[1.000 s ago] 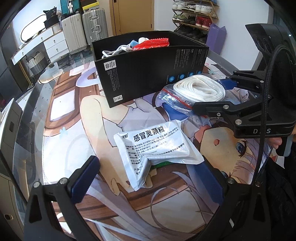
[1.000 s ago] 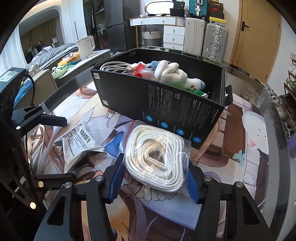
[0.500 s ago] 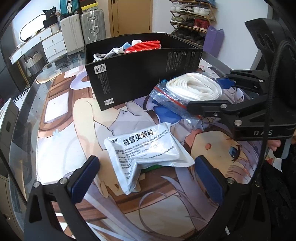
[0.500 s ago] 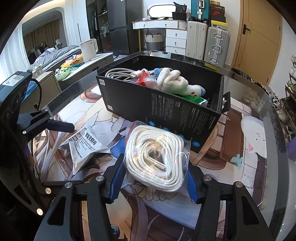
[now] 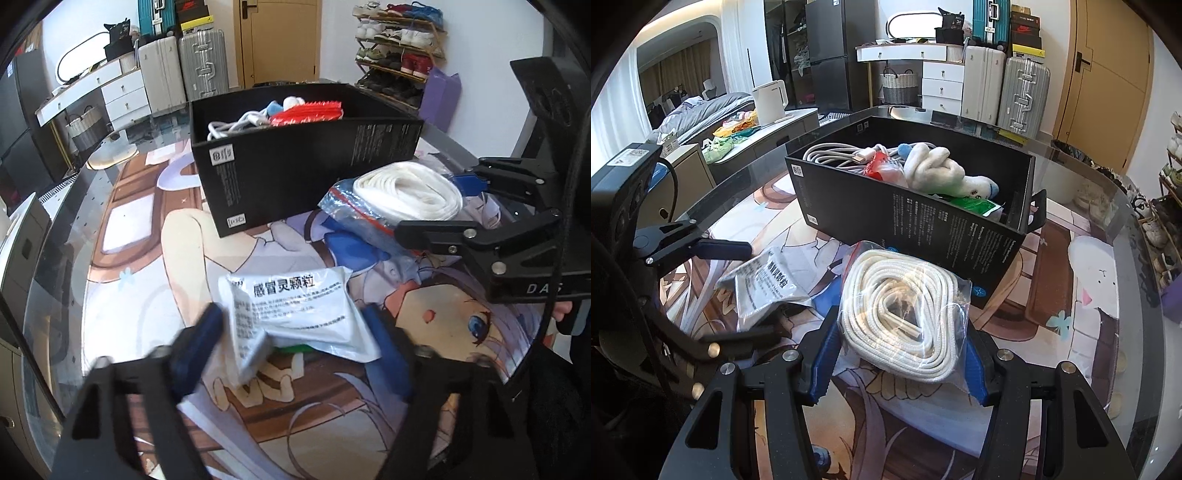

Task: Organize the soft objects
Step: 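Grasp the white medicine sachet with the left gripper while the right holds the rope bag, then carry the sachet and rope bag over the black box with both grippers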

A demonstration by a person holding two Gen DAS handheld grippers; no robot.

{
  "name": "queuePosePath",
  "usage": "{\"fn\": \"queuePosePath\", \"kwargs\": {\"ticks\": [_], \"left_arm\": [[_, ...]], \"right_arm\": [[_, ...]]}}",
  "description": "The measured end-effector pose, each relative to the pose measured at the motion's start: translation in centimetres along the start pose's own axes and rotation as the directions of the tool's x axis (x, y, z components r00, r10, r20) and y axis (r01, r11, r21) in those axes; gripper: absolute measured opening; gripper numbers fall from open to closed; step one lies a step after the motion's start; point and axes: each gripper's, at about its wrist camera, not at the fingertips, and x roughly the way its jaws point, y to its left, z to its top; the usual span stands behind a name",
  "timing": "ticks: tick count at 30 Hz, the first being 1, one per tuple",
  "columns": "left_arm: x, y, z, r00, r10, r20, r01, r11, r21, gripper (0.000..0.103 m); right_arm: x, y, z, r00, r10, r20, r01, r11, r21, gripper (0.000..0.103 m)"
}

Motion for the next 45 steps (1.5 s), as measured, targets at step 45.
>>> {"fn": "queuePosePath", "kwargs": {"ticks": [45], "left_arm": [[-6.0,1.7,2.1,0.966,0.004,0.257,0.015,0.997,-0.072,0.055]], "right_arm": [[-8.3,-1.1,1.9,0.968,-0.038,0.25,0.027,0.999,0.047,0.059]]}}
